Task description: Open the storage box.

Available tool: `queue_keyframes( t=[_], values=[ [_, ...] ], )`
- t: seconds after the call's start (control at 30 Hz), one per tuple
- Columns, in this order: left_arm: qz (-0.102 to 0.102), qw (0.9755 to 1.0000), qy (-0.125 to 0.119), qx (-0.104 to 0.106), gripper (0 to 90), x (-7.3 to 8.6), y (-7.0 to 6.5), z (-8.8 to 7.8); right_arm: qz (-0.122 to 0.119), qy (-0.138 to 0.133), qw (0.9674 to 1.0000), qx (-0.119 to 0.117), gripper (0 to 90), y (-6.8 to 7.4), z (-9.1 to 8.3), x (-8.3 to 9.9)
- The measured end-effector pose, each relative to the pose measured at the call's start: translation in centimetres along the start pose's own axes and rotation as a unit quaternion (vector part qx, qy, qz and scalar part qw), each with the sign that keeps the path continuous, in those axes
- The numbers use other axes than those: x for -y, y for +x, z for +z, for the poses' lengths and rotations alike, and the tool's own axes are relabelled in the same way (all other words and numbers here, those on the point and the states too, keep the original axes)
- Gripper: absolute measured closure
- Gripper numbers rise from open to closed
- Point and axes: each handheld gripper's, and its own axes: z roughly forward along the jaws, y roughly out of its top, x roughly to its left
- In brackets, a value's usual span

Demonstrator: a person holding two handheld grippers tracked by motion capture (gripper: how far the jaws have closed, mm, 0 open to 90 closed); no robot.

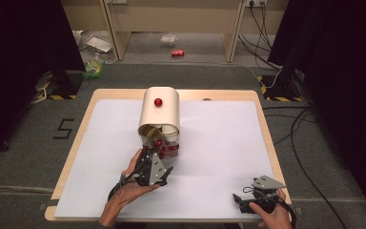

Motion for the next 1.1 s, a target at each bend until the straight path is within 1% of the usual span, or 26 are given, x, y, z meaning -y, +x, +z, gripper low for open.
queue_keyframes(
  t=[0.1,0.13,0.17,0.23,0.27,0.37,0.47,0.6,0.73,0.87,1.0,1.1],
  values=[
    [-0.023,0.9996,-0.013,0.008,18.4,0.2,-0.1,-0.6,0.000,0.000,1.0000,0.000,0.1,0.0,0.0,0.0],
    [-0.023,0.9996,-0.013,0.008,19.9,0.2,-0.1,-0.6,0.000,0.000,1.0000,0.000,0.1,0.0,0.0,0.0],
    [-0.034,0.9991,-0.022,0.010,21.5,0.3,-0.1,-1.0,0.000,0.000,1.0000,0.000,0.1,0.0,0.0,0.0],
    [-0.044,0.9986,-0.025,0.017,23.0,0.3,0.0,-1.2,0.000,0.000,1.0000,-0.001,0.1,0.0,0.0,0.0],
    [-0.044,0.9986,-0.025,0.017,23.7,0.3,0.0,-1.2,0.000,0.000,1.0000,-0.001,0.1,0.0,0.0,0.0],
    [-0.060,0.9975,-0.029,0.023,25.4,0.3,0.2,-1.6,0.000,-0.001,1.0000,0.000,0.1,0.0,0.0,0.0],
    [-0.062,0.9973,-0.030,0.024,26.7,0.4,0.1,-1.8,0.000,-0.001,1.0000,0.000,0.1,0.0,0.0,0.0],
    [-0.075,0.9963,-0.032,0.029,29.4,0.4,0.1,-2.1,0.000,-0.001,1.0000,0.000,0.1,0.0,0.0,0.0],
    [-0.074,0.9964,-0.032,0.025,32.9,0.4,0.0,-2.4,0.000,0.000,1.0000,0.000,0.1,0.0,0.0,0.0],
    [-0.083,0.9956,-0.036,0.027,36.6,0.5,0.1,-2.7,0.000,0.000,1.0000,0.000,0.1,0.0,0.0,0.0],
    [-0.082,0.9957,-0.034,0.025,41.0,0.6,0.1,-3.0,0.000,0.000,1.0000,0.000,0.1,0.0,0.0,0.0],
    [-0.087,0.9954,-0.033,0.024,44.4,0.6,0.0,-3.2,0.000,0.000,1.0000,0.000,0.1,0.0,0.0,0.0]
  ],
)
